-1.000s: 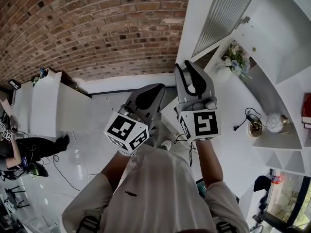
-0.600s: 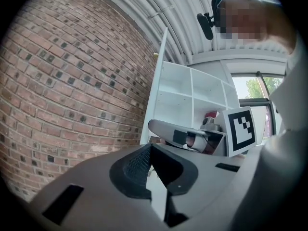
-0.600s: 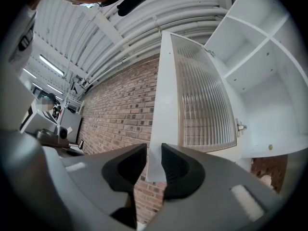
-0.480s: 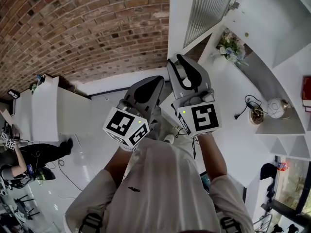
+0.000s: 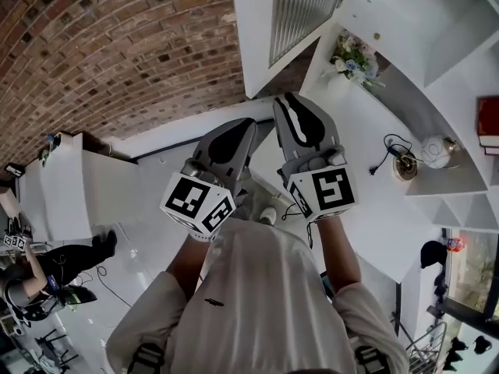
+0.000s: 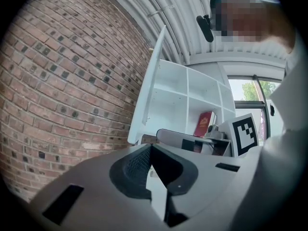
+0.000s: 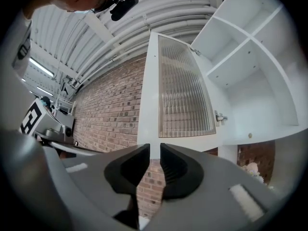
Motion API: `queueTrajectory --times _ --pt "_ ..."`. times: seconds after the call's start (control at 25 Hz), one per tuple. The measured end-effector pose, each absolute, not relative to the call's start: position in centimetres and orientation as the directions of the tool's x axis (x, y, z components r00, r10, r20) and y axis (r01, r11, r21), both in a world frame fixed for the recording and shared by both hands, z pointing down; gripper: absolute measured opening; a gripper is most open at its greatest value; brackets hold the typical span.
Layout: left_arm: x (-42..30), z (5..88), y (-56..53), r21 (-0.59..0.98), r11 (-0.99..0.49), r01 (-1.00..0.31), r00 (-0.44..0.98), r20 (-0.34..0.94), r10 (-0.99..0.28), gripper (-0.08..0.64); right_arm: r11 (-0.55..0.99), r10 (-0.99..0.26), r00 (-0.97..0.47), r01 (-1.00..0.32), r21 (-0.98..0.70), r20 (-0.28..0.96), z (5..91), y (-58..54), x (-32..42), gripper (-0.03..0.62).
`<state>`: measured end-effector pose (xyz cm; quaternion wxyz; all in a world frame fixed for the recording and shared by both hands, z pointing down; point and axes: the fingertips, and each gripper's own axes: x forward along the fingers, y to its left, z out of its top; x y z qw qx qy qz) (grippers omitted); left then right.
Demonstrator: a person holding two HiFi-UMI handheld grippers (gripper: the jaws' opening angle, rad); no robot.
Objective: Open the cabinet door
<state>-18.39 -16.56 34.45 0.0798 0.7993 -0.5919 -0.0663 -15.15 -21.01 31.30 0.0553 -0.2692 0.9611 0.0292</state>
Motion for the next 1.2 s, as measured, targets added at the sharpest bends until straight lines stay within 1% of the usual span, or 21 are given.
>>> queueTrajectory --times 0.4,0.76,1.2 --pt "-15.4 33.5 -17.2 0.155 -0.355 -0.922 0.356 -0.020 -0.934 0.009 0.778 -0.611 -0.778 -0.624 0.069 -0.146 30.4 -22.2 -8.3 0.063" --pt "-13.8 33.0 -17.5 0.134 -0.374 -0.918 0.374 -0.029 -0.927 0.009 0.720 -0.669 -0.730 -0.684 0.121 -0.143 29.5 -22.3 -2.4 0.063" --pt "-13.6 32.6 -17.8 0.100 -0.368 -0.925 0.367 -0.026 -0.930 0.009 0.614 -0.774 -0.623 -0.782 0.107 -0.113 31.6 -22.5 5.0 0.063"
